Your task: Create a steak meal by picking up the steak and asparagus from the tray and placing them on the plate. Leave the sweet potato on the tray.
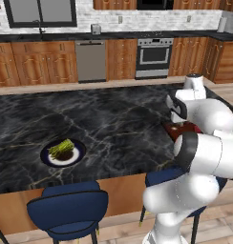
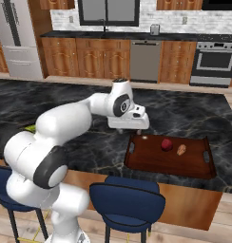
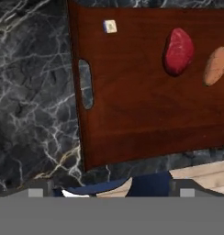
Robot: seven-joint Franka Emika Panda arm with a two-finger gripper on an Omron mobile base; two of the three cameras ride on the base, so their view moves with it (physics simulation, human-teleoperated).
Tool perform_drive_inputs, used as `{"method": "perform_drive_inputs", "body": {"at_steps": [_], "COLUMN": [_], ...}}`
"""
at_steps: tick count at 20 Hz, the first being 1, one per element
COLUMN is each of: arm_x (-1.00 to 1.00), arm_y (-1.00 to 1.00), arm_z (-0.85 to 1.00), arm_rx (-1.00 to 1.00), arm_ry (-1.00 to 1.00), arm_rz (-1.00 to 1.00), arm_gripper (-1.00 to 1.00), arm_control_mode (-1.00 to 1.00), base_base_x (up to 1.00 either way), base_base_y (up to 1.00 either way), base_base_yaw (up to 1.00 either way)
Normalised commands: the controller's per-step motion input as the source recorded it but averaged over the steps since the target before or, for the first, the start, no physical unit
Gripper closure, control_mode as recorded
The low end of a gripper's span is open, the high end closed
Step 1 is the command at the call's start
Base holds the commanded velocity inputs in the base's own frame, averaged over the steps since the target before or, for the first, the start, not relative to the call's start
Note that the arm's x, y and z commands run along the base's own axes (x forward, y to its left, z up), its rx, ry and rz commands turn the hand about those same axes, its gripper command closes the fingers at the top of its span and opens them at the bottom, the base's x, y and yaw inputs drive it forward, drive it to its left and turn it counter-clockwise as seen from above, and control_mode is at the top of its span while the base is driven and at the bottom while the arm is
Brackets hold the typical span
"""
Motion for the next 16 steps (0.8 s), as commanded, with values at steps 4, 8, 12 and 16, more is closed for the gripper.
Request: {"method": "perform_drive_inputs", "body": {"at_steps": [4,8,12,16], "arm_x": [0.18,0.39,0.63,0.69], "arm_y": [-1.00,-0.98,-0.58,-0.29], "arm_z": [-0.21,-0.22,-0.14,-0.19], "arm_rx": [0.00,0.00,0.00,0.00], "arm_ry": [0.00,0.00,0.00,0.00], "arm_rz": [-0.06,-0.03,0.00,0.00], "arm_gripper": [-1.00,-1.00,-1.00,-1.00], "arm_control_mode": [-1.00,-1.00,-1.00,-1.00], "base_base_x": [0.00,0.00,0.00,0.00], "base_base_y": [0.00,0.00,0.00,0.00], "base_base_yaw": [0.00,0.00,0.00,0.00]}}
